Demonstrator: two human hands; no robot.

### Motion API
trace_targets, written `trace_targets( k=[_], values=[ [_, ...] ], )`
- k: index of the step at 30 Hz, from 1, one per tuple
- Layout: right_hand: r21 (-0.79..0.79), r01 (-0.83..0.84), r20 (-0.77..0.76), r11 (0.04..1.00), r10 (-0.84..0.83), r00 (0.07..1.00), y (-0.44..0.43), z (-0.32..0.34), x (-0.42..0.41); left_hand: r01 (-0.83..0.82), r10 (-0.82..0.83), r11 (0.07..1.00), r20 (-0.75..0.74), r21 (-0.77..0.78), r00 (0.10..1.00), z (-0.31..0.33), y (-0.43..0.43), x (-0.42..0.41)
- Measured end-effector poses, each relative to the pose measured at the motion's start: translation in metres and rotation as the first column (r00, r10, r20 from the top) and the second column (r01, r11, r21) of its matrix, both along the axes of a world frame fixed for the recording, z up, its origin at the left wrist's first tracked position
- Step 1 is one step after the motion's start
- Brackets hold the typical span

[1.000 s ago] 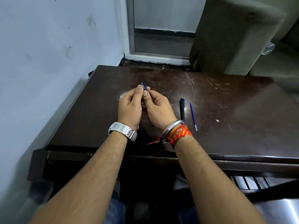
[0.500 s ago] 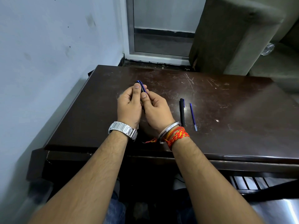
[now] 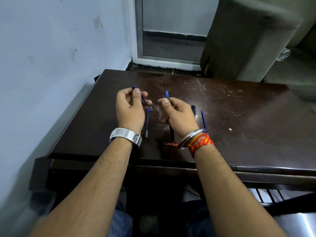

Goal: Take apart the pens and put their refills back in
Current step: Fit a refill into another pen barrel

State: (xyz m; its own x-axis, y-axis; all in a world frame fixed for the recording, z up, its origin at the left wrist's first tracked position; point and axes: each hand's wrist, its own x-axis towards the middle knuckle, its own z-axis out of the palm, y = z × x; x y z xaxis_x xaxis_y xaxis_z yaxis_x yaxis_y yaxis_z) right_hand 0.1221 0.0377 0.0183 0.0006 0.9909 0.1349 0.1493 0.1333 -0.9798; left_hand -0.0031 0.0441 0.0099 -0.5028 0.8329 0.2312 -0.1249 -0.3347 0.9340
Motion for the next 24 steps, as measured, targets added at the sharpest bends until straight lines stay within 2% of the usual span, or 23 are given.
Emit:
trace_targets(
  k=[2, 6, 8, 10, 13, 20, 24],
  values=[
    [-0.006, 0.073, -0.131, 0.997, -0.073, 0.989, 0.001, 0.005, 0.001, 0.051, -0.057, 0.997, -0.096, -0.063, 0.994, -0.003, -0.003, 0.003],
    [0.03, 0.15, -0.116, 0.988, -0.145, 0.983, -0.002, 0.006, 0.006, 0.229, -0.283, 0.946, -0.243, -0.229, 0.928, -0.005, -0.008, 0.007],
    [0.018, 0.149, -0.179, 0.989, -0.143, 0.973, -0.001, 0.007, 0.007, 0.283, -0.37, 0.918, -0.348, -0.277, 0.862, -0.003, -0.013, 0.011],
    [0.011, 0.149, -0.234, 0.989, -0.143, 0.962, -0.001, 0.008, 0.007, 0.291, -0.407, 0.908, -0.473, -0.301, 0.782, -0.001, -0.017, 0.015],
    [0.019, 0.178, -0.204, 0.984, -0.17, 0.964, 0.0, 0.007, 0.008, 0.221, -0.354, 0.934, -0.646, -0.28, 0.677, -0.003, -0.019, 0.014],
    [0.02, 0.249, -0.173, 0.968, -0.242, 0.955, 0.001, 0.007, 0.012, 0.15, -0.266, 0.963, -0.701, -0.223, 0.662, -0.005, -0.021, 0.017],
    [0.106, 0.244, -0.002, 0.964, -0.245, 0.97, 0.002, 0.008, 0.012, 0.184, -0.316, 0.948, -0.704, -0.26, 0.636, -0.005, -0.021, 0.017]
  ],
)
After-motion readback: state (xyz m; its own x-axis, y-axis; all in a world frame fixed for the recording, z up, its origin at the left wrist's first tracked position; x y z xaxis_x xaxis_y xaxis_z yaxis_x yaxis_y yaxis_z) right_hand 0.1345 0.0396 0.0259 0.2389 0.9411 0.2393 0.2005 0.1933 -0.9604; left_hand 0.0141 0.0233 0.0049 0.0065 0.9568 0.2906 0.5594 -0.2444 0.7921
